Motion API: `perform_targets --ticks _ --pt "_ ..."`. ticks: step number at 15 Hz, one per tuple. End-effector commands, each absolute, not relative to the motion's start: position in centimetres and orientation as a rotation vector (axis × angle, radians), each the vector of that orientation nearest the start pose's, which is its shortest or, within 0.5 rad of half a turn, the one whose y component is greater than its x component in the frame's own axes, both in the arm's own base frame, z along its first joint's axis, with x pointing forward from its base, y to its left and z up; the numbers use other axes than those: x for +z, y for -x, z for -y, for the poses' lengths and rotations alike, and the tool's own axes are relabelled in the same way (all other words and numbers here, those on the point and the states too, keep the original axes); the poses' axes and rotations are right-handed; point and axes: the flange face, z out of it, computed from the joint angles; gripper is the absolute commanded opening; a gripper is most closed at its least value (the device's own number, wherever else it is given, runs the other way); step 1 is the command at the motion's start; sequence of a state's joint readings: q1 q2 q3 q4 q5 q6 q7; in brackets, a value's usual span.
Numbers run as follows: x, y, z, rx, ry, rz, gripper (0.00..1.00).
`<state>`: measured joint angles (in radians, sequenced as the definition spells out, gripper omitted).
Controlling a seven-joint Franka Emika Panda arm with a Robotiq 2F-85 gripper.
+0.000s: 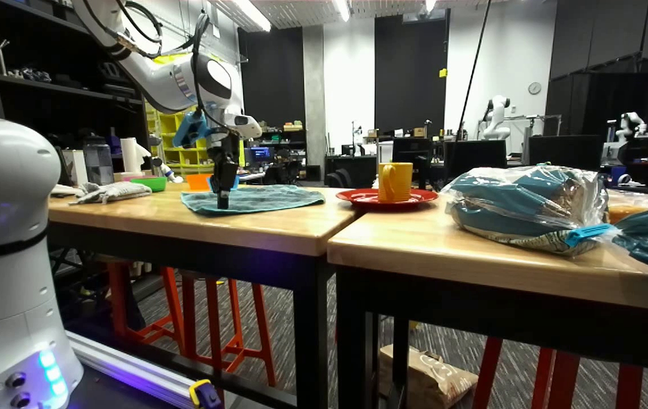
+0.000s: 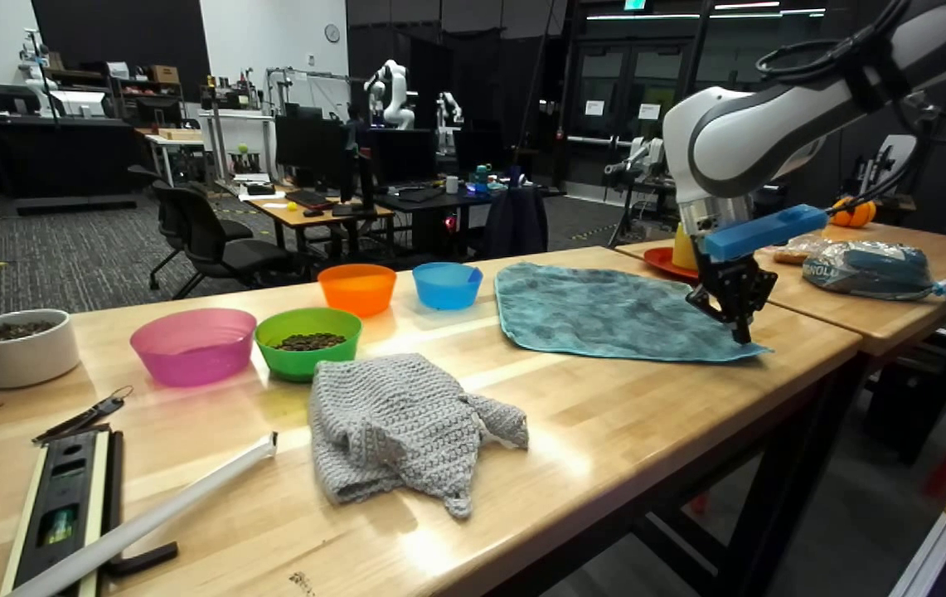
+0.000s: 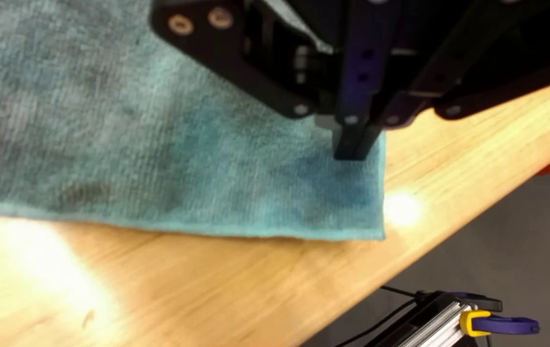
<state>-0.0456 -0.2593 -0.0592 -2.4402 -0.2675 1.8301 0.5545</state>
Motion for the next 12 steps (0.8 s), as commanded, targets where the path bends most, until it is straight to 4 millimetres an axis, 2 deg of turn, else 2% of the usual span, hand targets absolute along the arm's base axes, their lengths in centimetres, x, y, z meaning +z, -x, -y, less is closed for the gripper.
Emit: perform_targets --ticks 1,3,12 --pt "37.1 -38.6 5.4 0.548 3.264 -0.856 0.00" --pt "36.6 -38.3 4.9 0.576 3.266 -0.835 0.00" --pt "37.7 -36.6 4.8 0.675 3.254 -0.818 0.00"
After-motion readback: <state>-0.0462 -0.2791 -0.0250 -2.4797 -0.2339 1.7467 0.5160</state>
